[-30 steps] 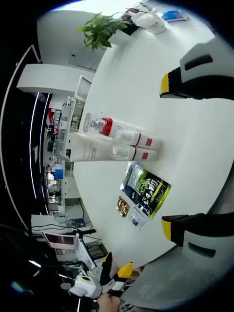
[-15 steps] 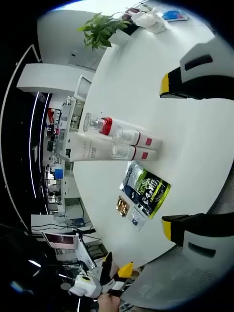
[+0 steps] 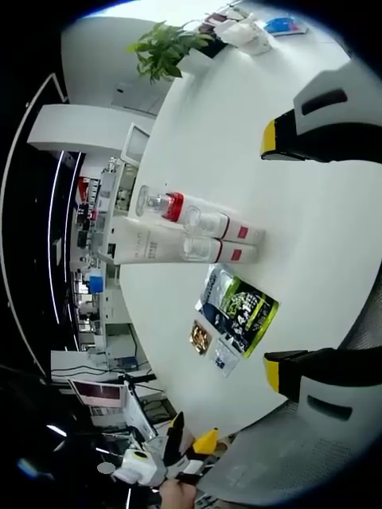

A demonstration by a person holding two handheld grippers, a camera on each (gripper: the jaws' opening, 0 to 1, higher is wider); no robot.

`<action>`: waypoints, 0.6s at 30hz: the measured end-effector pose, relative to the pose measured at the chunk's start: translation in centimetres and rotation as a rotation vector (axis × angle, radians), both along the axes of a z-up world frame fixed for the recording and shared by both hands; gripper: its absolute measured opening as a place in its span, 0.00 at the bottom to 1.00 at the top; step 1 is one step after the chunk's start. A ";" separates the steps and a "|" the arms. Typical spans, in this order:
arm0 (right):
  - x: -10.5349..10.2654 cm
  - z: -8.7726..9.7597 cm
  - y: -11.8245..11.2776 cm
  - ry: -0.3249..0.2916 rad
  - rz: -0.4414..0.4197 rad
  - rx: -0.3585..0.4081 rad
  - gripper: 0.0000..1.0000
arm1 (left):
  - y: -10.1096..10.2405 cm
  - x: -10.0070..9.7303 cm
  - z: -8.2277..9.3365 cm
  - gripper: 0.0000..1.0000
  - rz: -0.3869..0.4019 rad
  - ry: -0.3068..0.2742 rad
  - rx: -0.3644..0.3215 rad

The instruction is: Arrange the skincare products in the storage area until every visible bottle or jar stands upright without overlapping.

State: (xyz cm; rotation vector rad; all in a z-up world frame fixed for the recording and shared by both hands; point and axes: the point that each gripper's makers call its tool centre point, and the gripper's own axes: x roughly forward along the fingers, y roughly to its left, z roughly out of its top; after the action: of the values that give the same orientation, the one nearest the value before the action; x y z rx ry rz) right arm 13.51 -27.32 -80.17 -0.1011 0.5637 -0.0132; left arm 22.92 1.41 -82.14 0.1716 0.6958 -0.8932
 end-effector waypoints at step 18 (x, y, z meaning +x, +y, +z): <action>0.1 0.3 0.0 -0.013 -0.009 -0.001 0.99 | 0.0 0.0 -0.1 0.94 -0.006 -0.002 0.006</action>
State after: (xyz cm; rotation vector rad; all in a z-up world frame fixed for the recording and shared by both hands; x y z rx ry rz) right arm 13.58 -27.35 -79.85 -0.0997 0.5507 -0.0229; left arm 22.96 1.41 -82.28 0.1800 0.6968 -0.8962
